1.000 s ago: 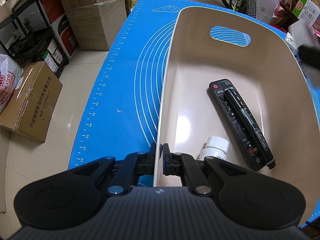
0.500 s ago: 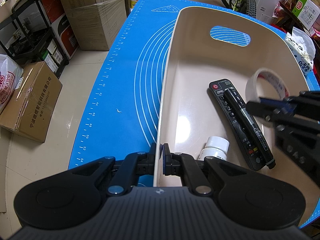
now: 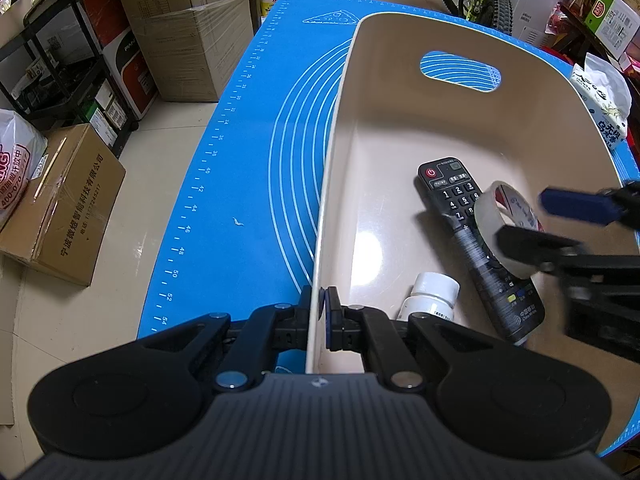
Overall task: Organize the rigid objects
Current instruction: 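Carry the tape roll into the bin and release it onto the remote, then grasp the white charger block with the right tool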
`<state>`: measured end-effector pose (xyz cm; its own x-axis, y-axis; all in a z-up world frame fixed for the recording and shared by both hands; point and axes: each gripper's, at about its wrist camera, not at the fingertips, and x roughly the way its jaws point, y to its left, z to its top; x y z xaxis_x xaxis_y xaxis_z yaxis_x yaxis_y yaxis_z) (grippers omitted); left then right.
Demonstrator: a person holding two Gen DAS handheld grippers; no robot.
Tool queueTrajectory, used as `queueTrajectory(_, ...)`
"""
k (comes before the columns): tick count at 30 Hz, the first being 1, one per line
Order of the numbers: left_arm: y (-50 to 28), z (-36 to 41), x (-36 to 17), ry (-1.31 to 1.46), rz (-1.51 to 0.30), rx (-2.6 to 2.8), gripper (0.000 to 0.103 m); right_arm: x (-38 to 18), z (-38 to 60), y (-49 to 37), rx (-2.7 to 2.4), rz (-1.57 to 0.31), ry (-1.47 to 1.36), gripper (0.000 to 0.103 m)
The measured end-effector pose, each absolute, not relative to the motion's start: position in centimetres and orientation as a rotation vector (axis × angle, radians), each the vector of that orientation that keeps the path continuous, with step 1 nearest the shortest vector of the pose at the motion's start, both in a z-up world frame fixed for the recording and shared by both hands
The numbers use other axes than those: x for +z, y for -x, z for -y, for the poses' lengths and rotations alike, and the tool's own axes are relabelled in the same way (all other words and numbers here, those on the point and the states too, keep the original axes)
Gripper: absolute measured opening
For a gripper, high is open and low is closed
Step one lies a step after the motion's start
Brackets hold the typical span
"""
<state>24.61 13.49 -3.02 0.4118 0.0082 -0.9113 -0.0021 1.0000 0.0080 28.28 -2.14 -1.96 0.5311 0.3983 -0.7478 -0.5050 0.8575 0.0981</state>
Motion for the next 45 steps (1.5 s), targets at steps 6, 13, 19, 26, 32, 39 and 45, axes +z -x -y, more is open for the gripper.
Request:
queueTrajectory(6, -24.6, -13.5, -3.0, -0.006, -1.146, 0.006, 0.007, 1.5, 5.6, -27.8, 0.484, -0.741, 0.079, 0.072)
queueTrajectory(13, -24.6, -13.5, -3.0, -0.005, -1.147, 0.007, 0.007, 2.2, 11.2, -29.1, 0.265, -0.667, 0.004, 0.076)
queueTrajectory(19, -24.6, -13.6, -3.0, -0.006, -1.147, 0.006, 0.007, -0.9, 14.1, -30.6, 0.14, -0.701, 0.003, 0.076)
queueTrajectory(26, -24.6, -13.5, -3.1, -0.005, -1.147, 0.007, 0.007, -5.7, 16.4, -33.1, 0.043, -0.795, -0.031, 0.076)
queueTrajectory(32, -24.6, -13.5, -3.1, -0.008, -1.147, 0.006, 0.007, -8.4, 16.0, -34.9, 0.003, -0.841, -0.048, 0.076)
queueTrajectory(39, -24.6, -13.5, -3.1, -0.008, -1.148, 0.007, 0.007, -10.8, 16.5, -36.9, -0.062, -0.886, -0.126, 0.065)
queueTrajectory(45, -24.6, -13.4, -3.1, -0.008, -1.148, 0.007, 0.007, -11.3, 16.4, -37.1, -0.066, -0.876, -0.147, 0.047)
